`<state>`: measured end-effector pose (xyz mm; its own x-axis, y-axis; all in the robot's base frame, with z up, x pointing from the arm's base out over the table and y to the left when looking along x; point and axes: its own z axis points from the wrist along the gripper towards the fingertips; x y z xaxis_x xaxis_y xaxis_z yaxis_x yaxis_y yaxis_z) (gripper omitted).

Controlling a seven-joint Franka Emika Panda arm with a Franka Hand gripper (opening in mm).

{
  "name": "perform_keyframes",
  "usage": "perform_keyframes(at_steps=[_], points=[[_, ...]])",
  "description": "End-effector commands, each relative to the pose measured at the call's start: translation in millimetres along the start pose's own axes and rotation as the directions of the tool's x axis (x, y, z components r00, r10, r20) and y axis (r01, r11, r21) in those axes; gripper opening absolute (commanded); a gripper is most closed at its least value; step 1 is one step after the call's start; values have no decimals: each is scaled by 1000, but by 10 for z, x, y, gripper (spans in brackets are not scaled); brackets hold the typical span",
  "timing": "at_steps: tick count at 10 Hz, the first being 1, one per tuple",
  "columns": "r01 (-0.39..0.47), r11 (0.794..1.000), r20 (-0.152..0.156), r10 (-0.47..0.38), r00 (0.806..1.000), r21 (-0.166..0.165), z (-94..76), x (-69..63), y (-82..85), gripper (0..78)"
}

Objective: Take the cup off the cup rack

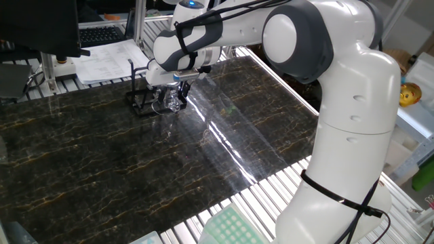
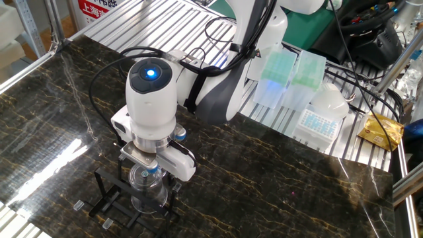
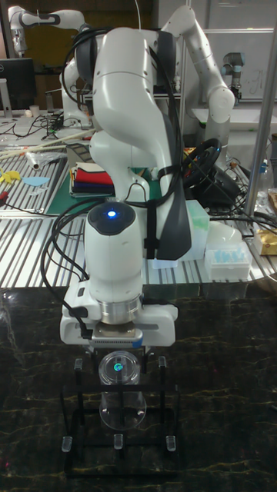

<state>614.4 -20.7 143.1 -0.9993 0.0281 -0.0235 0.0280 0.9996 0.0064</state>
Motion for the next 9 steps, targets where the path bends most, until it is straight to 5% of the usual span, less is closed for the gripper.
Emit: perform_keyframes(at_steps=[1,2,9], points=[[3,1000,4,-3,1000,0,-13,-13,-4,774],[3,1000,4,-3,1000,0,-13,-13,-4,11],[3,1000,4,-3,1000,0,-13,-13,-4,11]])
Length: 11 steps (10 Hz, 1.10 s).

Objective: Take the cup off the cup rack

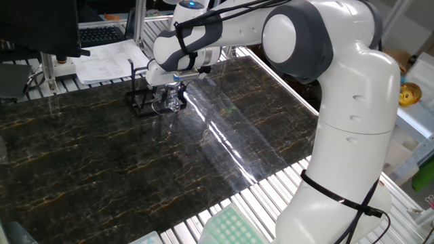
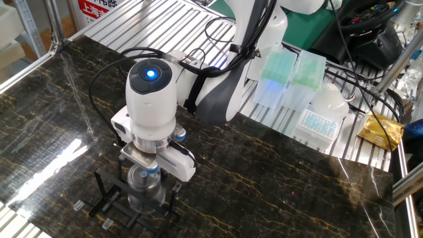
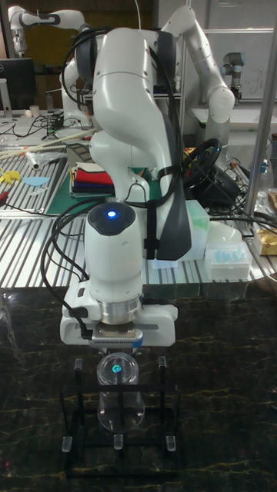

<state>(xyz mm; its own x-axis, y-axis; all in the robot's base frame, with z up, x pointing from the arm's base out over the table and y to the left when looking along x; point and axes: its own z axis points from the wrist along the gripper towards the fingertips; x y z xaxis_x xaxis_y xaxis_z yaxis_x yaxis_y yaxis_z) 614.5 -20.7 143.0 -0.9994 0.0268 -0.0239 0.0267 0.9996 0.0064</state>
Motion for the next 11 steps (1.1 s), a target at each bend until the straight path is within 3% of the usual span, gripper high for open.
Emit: perform_keyframes(at_steps=[1,9,10,11], points=[[2,1000,4,-2,1000,0,-13,-12,-4,11],[2,1000,4,-2,1000,0,-13,-12,-4,11],[-16,1000,-12,16,1000,6,-264,13,-49,11],[-16,1000,-10,16,1000,13,-287,17,-54,11]])
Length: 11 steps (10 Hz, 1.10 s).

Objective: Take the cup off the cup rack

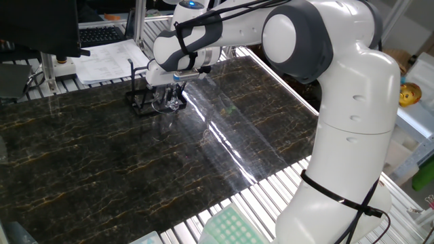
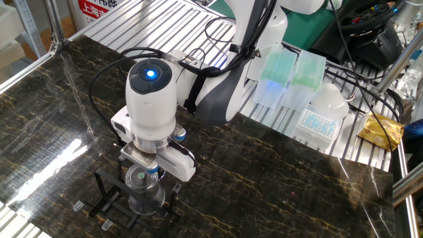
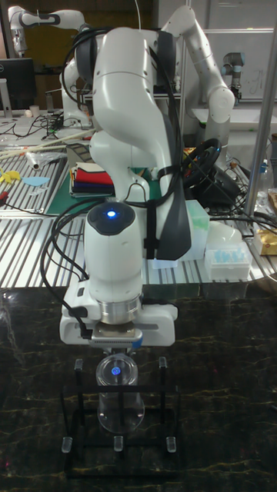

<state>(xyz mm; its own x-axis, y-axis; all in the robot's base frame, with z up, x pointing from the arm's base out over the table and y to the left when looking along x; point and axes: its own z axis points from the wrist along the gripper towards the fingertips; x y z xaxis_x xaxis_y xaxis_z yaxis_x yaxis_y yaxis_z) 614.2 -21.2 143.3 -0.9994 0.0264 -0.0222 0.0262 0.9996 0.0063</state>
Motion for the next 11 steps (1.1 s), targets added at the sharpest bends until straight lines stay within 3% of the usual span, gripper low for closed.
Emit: perform_keyframes(at_steps=[1,8,11], points=[[-17,1000,-8,17,1000,15,-291,15,-51,11],[-37,999,-19,37,999,26,-578,117,-89,11],[-57,998,-15,57,998,25,-634,119,3,11]])
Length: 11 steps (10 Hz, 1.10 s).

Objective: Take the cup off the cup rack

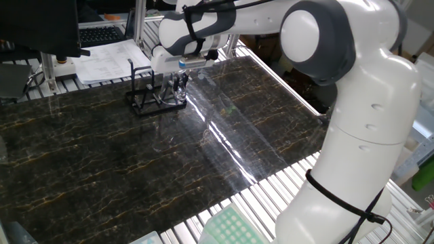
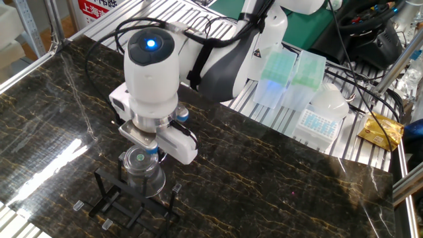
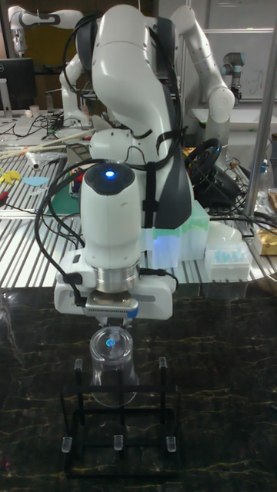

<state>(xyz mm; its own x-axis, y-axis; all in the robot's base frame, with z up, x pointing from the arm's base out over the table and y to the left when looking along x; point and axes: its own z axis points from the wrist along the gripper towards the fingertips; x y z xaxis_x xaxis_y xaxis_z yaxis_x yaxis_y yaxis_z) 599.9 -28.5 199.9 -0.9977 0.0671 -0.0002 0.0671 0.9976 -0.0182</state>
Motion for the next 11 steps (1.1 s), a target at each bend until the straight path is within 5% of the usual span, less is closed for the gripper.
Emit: perform_keyframes(at_steps=[1,11], points=[[-23,1000,10,23,1000,-1,-88,-1,107,11],[-66,998,104,67,992,-13,-323,87,78,11]])
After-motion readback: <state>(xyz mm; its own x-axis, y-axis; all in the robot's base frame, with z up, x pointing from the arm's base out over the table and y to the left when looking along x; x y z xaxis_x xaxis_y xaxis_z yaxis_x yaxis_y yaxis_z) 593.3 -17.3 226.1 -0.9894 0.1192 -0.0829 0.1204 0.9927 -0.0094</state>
